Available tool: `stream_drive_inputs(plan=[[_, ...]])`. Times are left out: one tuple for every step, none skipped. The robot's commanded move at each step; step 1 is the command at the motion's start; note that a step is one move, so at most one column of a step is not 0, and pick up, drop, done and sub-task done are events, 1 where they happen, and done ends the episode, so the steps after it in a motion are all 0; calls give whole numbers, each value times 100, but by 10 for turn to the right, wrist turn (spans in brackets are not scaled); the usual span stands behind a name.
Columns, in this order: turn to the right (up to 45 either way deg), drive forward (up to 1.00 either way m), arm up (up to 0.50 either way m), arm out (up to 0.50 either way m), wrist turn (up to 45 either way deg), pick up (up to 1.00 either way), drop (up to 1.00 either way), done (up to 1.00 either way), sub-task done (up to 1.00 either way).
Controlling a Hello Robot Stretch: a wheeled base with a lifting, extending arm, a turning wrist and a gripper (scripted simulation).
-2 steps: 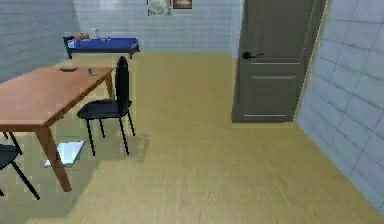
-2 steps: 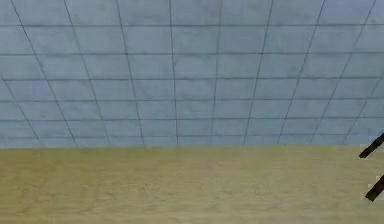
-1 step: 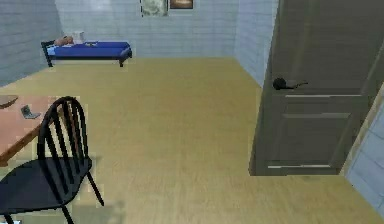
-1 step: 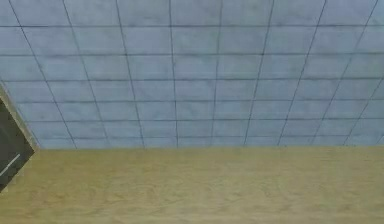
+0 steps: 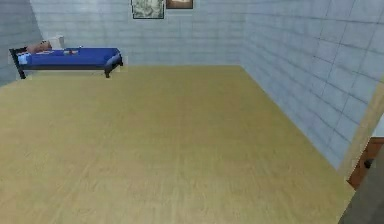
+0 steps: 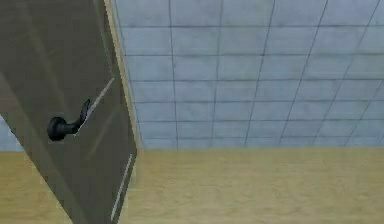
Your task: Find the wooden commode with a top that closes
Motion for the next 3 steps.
stream_drive_inputs(plan=[[0, 65, 0, 0, 0, 0, 0, 0, 0], [450, 0, 0, 0, 0, 0, 0, 0, 0], [120, 0, 0, 0, 0, 0, 0, 0, 0]])
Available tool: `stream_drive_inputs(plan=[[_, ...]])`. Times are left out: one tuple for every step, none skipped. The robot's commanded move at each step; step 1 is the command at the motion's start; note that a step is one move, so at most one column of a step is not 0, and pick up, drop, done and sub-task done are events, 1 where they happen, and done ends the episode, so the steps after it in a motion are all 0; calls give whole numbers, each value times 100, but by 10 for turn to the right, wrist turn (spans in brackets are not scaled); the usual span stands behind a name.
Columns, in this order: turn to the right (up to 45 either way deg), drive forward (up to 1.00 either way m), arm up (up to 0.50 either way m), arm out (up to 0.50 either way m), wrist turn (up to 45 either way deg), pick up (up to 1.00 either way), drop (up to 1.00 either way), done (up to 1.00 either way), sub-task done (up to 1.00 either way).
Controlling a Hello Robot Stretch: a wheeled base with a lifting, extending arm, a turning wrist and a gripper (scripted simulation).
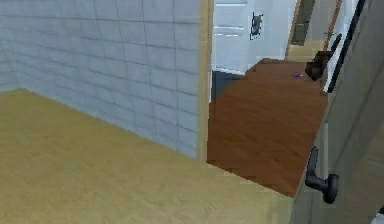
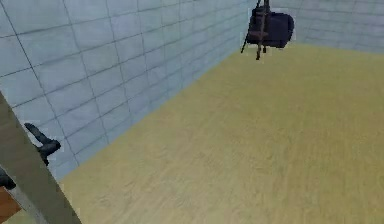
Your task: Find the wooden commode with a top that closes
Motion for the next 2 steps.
stream_drive_inputs(plan=[[0, 55, 0, 0, 0, 0, 0, 0, 0], [150, 0, 0, 0, 0, 0, 0, 0, 0]])
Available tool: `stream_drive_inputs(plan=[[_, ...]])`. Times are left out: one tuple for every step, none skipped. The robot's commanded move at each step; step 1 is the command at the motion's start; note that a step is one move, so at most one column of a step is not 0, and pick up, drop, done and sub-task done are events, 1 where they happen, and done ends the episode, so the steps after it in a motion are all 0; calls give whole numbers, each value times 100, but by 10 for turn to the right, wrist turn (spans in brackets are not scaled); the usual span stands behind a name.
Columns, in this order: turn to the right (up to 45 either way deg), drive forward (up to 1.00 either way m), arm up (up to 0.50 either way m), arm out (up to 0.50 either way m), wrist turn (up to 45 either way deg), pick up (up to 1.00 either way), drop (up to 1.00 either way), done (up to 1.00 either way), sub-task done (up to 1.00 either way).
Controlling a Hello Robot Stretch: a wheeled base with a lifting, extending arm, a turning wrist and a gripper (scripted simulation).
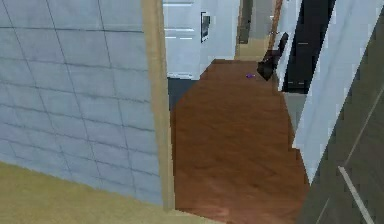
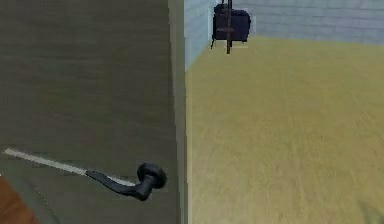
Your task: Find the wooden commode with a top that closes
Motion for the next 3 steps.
stream_drive_inputs(plan=[[0, 60, 0, 0, 0, 0, 0, 0, 0], [210, 0, 0, 0, 0, 0, 0, 0, 0], [0, 100, 0, 0, 0, 0, 0, 0, 0]])
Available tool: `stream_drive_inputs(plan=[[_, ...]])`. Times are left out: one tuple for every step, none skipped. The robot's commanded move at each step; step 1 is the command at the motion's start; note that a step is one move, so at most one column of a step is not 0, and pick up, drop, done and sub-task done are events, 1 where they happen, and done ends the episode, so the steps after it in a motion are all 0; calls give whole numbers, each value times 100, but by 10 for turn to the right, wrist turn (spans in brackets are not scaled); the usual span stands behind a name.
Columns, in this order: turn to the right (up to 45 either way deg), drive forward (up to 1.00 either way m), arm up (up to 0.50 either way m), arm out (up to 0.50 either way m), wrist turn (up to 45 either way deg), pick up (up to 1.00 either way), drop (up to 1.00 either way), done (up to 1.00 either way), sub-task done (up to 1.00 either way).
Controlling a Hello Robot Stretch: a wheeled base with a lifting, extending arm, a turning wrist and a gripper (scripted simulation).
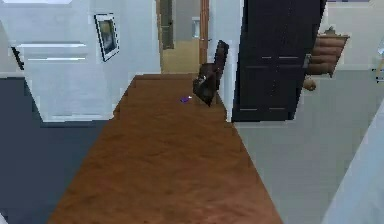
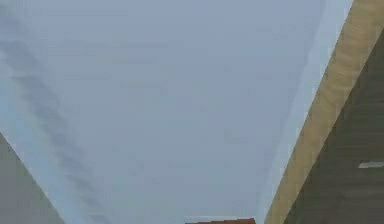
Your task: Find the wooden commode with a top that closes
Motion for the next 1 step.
stream_drive_inputs(plan=[[0, 100, 0, 0, 0, 0, 0, 0, 0]])
